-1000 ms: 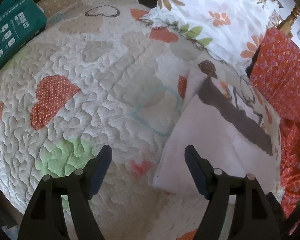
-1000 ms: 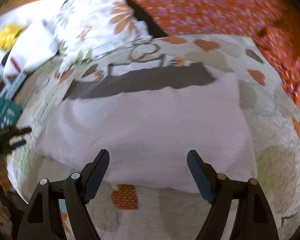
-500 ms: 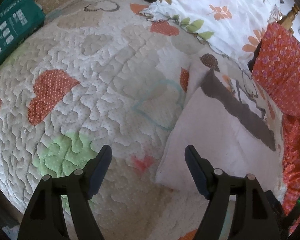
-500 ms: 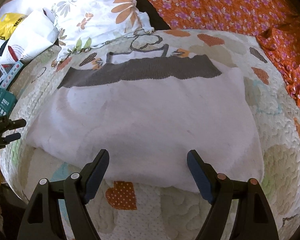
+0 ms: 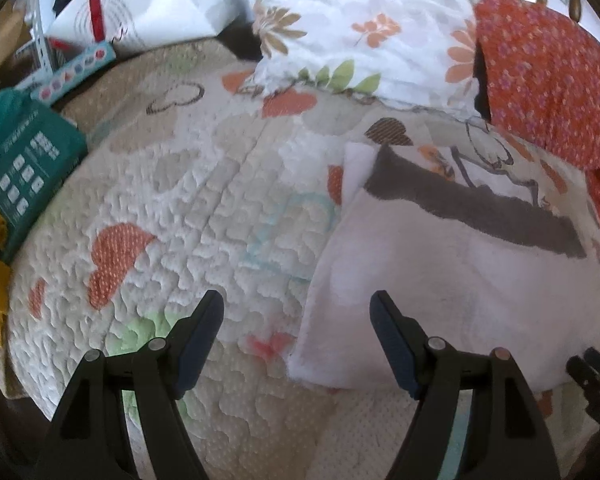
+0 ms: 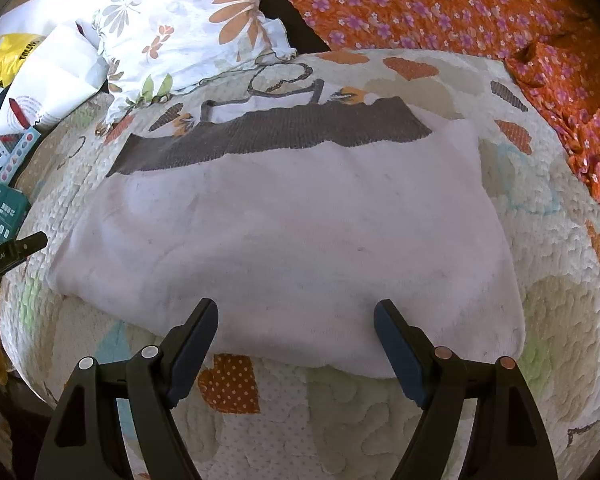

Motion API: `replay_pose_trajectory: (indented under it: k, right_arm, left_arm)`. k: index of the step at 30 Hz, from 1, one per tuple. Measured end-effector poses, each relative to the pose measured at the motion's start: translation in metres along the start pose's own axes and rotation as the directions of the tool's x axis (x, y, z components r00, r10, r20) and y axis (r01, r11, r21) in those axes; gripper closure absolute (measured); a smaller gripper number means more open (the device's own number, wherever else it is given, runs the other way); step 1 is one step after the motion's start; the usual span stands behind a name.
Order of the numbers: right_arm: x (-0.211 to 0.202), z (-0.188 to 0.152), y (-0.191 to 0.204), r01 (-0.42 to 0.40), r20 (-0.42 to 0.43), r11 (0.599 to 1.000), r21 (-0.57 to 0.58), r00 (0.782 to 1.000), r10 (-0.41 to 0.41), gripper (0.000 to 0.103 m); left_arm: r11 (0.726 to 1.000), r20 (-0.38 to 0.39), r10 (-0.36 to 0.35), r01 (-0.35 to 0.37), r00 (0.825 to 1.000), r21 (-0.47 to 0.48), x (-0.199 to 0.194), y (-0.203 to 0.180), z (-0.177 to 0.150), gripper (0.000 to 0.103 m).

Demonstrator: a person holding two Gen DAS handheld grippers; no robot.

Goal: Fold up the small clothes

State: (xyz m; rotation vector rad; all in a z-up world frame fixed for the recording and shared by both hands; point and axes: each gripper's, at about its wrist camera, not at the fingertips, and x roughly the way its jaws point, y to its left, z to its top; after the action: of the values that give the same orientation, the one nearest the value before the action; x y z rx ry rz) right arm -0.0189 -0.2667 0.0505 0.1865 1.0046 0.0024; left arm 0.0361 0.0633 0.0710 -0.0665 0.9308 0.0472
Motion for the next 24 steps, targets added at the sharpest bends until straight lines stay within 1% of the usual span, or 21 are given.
replay_pose_trajectory:
  k: [4,15,24]
  right_arm:
    - [0.0011,-0.0006,0.0024,0.007,-0.001,1.0,-0.011,1.0,-0.007,0.019]
    - [0.0026,-0.0006,0.0018,0.008,-0.004,1.0,-0.012,1.0,-0.008,0.019]
    - [0.0034,-0.0018,0.0023,0.012,-0.004,1.0,-0.016,1.0,-0.012,0.019]
  left_arm:
    - [1.0,0.009,0.014,-0.014,1.0,0.019,-0.001,-0.0041,-0.0007,0.028]
    - [1.0,0.009,0.023,-0.023,1.0,0.019,-0.0007,-0.0067,-0.0023,0.028]
    - [0.998,0.051,0.046,-0.049,0.998,0.048,-0.0066,-0.0095,-0.0038,0.028]
